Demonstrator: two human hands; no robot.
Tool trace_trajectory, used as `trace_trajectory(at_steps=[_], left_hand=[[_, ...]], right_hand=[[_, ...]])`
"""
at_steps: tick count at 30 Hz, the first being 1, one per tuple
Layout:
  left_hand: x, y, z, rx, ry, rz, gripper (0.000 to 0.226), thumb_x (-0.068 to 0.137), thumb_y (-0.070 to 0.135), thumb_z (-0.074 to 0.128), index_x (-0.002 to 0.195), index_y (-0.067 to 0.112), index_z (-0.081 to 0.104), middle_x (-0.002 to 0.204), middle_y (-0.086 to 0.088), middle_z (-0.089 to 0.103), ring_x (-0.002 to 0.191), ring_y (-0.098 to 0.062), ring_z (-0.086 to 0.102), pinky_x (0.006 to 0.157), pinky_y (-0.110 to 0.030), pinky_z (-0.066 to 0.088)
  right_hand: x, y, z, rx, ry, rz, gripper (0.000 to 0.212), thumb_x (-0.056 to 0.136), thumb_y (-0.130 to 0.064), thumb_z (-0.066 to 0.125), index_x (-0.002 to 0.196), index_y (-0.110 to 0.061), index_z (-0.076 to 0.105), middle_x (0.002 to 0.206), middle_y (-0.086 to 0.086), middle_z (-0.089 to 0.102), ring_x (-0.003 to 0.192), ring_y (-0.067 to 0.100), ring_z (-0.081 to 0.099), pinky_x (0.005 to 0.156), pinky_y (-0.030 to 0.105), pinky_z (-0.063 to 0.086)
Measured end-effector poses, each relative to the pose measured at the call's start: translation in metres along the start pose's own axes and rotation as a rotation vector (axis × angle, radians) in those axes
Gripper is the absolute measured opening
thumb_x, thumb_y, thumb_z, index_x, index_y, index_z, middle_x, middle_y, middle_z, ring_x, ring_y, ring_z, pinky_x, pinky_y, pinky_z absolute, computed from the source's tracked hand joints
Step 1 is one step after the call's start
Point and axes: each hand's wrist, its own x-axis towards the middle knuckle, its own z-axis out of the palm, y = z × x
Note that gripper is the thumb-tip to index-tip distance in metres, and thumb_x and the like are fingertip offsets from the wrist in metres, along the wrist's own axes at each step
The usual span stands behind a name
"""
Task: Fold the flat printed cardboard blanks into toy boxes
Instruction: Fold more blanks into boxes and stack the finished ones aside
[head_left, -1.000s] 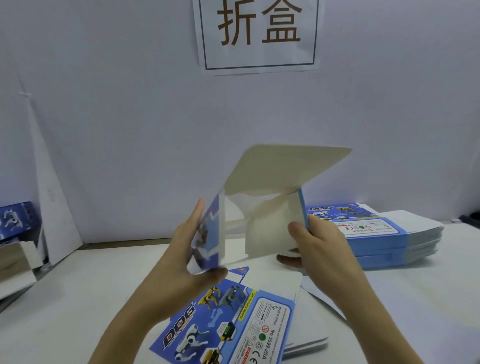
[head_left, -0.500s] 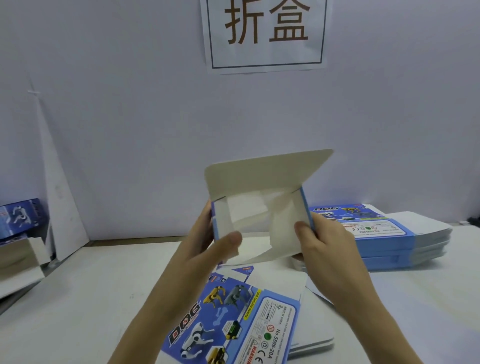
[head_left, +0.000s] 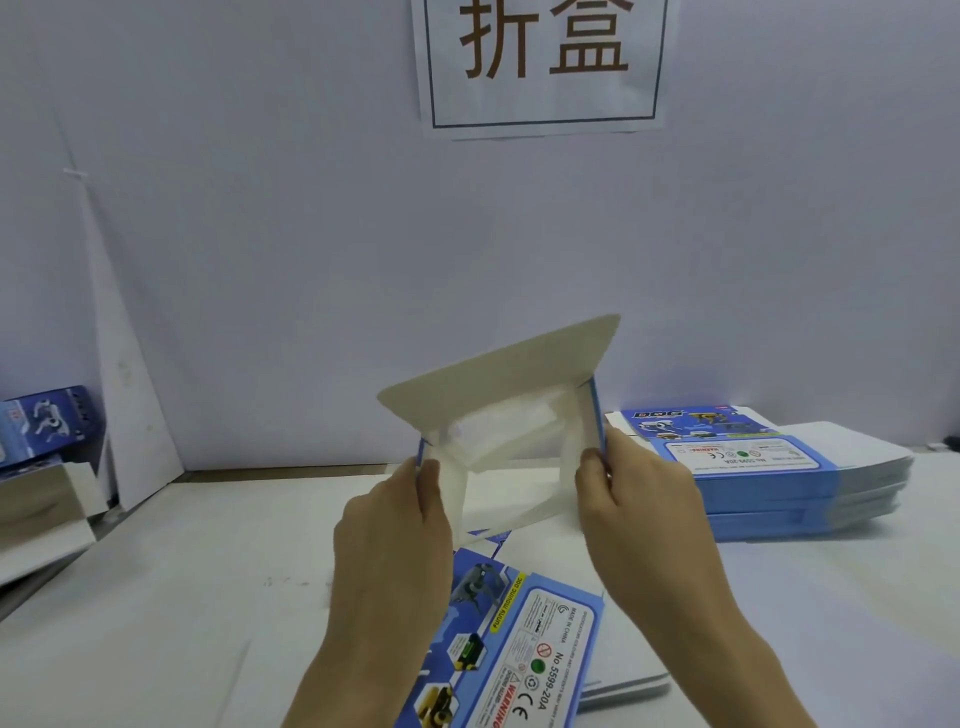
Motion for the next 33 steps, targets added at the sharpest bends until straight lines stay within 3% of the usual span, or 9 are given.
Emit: trace_trajectory(at_steps=[4, 8, 11, 16, 19, 22, 24, 28, 33], left_hand=[[0.003, 0.000, -0.010, -0.054, 0.097, -0.017, 0.048, 0.097, 0.031, 0.039, 0.053, 0.018, 0.028, 0.041, 0.002, 0.034, 0.046, -0.015, 0.036, 0.047, -0.030, 0.022], [0.003, -0.004, -0.012, -0.013, 0.085, 0.019, 0.047, 0.098, 0.029, 0.037, 0.055, 0.015, 0.031, 0.045, 0.000, 0.038, 0.048, -0.020, 0.039, 0.048, -0.033, 0.024], [0.007, -0.008, -0.008, 0.042, 0.063, -0.043, 0.043, 0.101, 0.021, 0.032, 0.059, 0.015, 0.032, 0.054, -0.003, 0.042, 0.057, -0.025, 0.043, 0.054, -0.036, 0.025], [0.014, -0.017, -0.010, 0.061, 0.071, -0.070, 0.042, 0.102, 0.021, 0.032, 0.060, 0.014, 0.034, 0.057, -0.005, 0.046, 0.060, -0.025, 0.049, 0.054, -0.034, 0.029], [0.013, -0.015, -0.009, 0.180, -0.040, -0.052, 0.044, 0.103, 0.030, 0.029, 0.062, 0.019, 0.038, 0.059, 0.003, 0.044, 0.066, -0.022, 0.048, 0.061, -0.033, 0.032], [0.009, -0.010, -0.009, -0.188, -0.107, -0.006, 0.026, 0.092, 0.055, 0.044, 0.089, 0.037, 0.062, 0.071, 0.017, 0.062, 0.069, -0.002, 0.062, 0.053, -0.012, 0.040], [0.007, -0.007, -0.012, -0.465, -0.198, -0.003, 0.058, 0.078, 0.068, 0.050, 0.133, 0.053, 0.039, 0.110, 0.028, 0.060, 0.093, 0.025, 0.053, 0.063, 0.004, 0.038], [0.002, -0.002, -0.007, -0.477, -0.247, 0.180, 0.106, 0.054, 0.082, 0.062, 0.132, 0.073, -0.009, 0.142, 0.046, 0.016, 0.123, 0.030, 0.024, 0.089, -0.002, 0.027], [0.002, -0.008, -0.008, -0.707, -0.082, 0.292, 0.119, 0.053, 0.078, 0.071, 0.142, 0.058, -0.004, 0.156, 0.021, 0.017, 0.139, 0.011, 0.022, 0.091, -0.001, 0.037]], right_hand=[[-0.003, -0.002, 0.007, -0.017, -0.042, 0.019, 0.035, 0.094, -0.016, 0.042, 0.062, -0.025, 0.030, 0.055, -0.007, 0.041, 0.053, 0.010, 0.038, 0.049, 0.021, 0.032], [0.000, 0.000, 0.010, 0.008, -0.106, 0.085, 0.032, 0.096, -0.023, 0.042, 0.064, -0.022, 0.038, 0.062, -0.004, 0.052, 0.064, 0.015, 0.054, 0.050, 0.019, 0.033], [-0.002, -0.002, 0.011, -0.165, -0.092, -0.016, 0.032, 0.100, -0.021, 0.035, 0.069, -0.020, 0.030, 0.060, -0.006, 0.041, 0.061, 0.018, 0.043, 0.051, 0.026, 0.027], [-0.007, -0.003, 0.017, -0.105, -0.099, -0.037, 0.018, 0.100, -0.036, 0.038, 0.100, -0.022, 0.050, 0.065, -0.010, 0.053, 0.065, 0.011, 0.049, 0.055, 0.021, 0.031], [-0.005, 0.003, 0.018, -0.081, -0.179, 0.099, 0.040, 0.099, -0.039, 0.036, 0.138, -0.030, 0.031, 0.082, 0.000, 0.061, 0.076, 0.019, 0.054, 0.066, 0.031, 0.037], [0.005, 0.013, 0.009, 0.037, -0.178, 0.242, 0.031, 0.098, -0.023, 0.036, 0.127, -0.030, 0.043, 0.084, 0.009, 0.063, 0.073, 0.029, 0.066, 0.071, 0.041, 0.054], [0.012, 0.018, 0.000, 0.278, -0.099, 0.396, 0.022, 0.095, -0.016, 0.042, 0.112, -0.025, 0.052, 0.087, 0.011, 0.066, 0.067, 0.027, 0.069, 0.063, 0.042, 0.059], [0.015, 0.017, -0.008, 0.689, -0.098, 0.534, 0.015, 0.087, -0.010, 0.056, 0.097, -0.019, 0.050, 0.094, 0.008, 0.062, 0.083, 0.023, 0.064, 0.049, 0.034, 0.057], [0.010, 0.009, -0.012, 0.735, -0.241, 0.407, 0.020, 0.085, -0.006, 0.055, 0.095, -0.023, 0.054, 0.071, 0.014, 0.069, 0.056, 0.032, 0.070, 0.045, 0.032, 0.055]])
